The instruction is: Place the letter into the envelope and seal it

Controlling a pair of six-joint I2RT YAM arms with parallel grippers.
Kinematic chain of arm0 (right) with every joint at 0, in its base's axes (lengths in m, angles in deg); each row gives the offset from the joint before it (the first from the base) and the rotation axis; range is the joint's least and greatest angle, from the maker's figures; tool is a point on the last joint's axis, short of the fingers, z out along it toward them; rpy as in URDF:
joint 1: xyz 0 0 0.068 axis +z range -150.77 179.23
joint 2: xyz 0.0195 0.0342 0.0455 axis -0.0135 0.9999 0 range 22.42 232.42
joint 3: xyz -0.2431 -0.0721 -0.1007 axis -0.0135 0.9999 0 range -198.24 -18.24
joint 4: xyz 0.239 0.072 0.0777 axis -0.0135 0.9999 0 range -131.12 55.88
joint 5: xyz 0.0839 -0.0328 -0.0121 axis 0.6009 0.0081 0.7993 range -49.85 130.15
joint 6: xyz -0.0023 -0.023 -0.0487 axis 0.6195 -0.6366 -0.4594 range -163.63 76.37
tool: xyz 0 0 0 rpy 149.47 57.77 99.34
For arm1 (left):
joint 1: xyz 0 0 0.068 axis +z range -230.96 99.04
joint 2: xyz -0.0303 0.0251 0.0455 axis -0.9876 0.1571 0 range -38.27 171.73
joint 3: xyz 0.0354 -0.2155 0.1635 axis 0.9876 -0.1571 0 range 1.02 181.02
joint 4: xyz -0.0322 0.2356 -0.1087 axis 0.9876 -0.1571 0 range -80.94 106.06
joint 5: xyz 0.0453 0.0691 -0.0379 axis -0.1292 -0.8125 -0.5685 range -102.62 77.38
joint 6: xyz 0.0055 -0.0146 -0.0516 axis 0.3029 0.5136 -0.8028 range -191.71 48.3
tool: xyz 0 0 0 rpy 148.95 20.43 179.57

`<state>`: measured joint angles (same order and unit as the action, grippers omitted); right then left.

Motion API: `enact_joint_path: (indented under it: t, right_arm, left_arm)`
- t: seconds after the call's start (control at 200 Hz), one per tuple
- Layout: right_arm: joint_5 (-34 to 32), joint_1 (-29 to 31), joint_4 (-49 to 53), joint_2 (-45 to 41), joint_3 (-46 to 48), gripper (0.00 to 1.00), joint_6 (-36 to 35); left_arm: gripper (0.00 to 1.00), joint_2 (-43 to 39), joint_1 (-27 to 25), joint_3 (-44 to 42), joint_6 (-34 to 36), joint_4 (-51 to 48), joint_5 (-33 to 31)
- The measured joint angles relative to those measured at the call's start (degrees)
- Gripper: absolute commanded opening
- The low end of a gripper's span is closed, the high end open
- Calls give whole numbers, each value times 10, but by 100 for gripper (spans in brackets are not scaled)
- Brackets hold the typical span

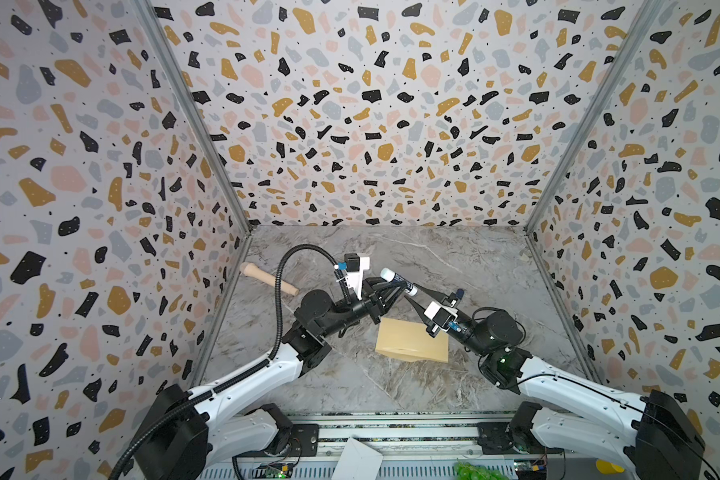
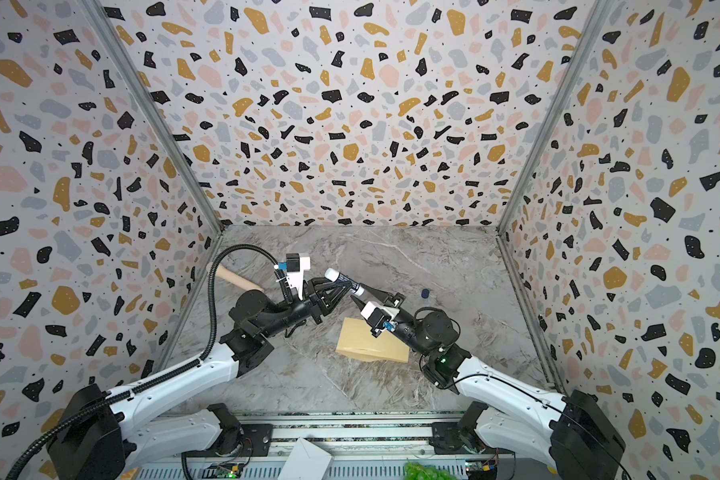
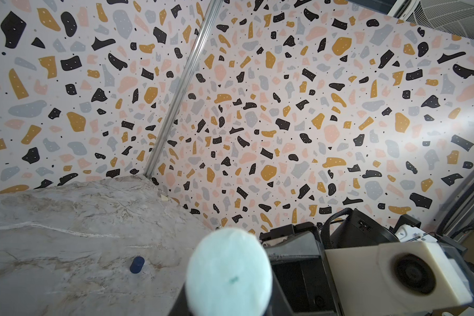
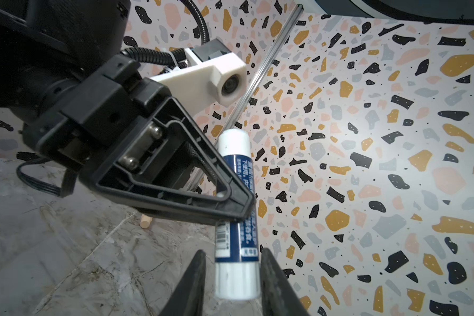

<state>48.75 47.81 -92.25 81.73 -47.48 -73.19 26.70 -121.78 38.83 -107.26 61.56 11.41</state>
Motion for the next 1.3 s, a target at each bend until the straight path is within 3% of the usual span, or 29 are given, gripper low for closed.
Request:
enact_joint_path:
  t: [0.21,0.39,0.496,0.651,0.766,0.911,1.031,1.111,1.191,1.302]
  right_arm:
    - [-16,5,-3,4,0,6,-13]
    - [11,-13,21,-2,-9,3,31]
    - [122,-71,61,1,-41,4,138]
    - [321,-159,49,43,-88,9,360]
    - [385,-185,35,77,-129,13,479]
    - [428,-187,26,93,-143,17,551]
    - [430,-186,34,89,-142,30,551]
    - [394,-179,41,65,-125,42,516]
    - [334,-161,44,21,-88,52,450]
    - [233,-105,40,-36,-34,55,315]
  left_arm:
    - [0,0,2,0,0,-5,0]
    - [0,0,2,0,3,-5,1]
    - [0,0,3,1,10,2,0]
    - [0,-4,3,3,22,8,-2]
    - [0,-6,3,3,30,5,4]
    - [0,-10,2,3,34,2,8]
    - [0,-10,2,3,33,3,7]
    - [0,-10,2,3,29,3,4]
    - [0,-10,2,3,21,3,1]
    - [0,-10,2,3,9,3,-3]
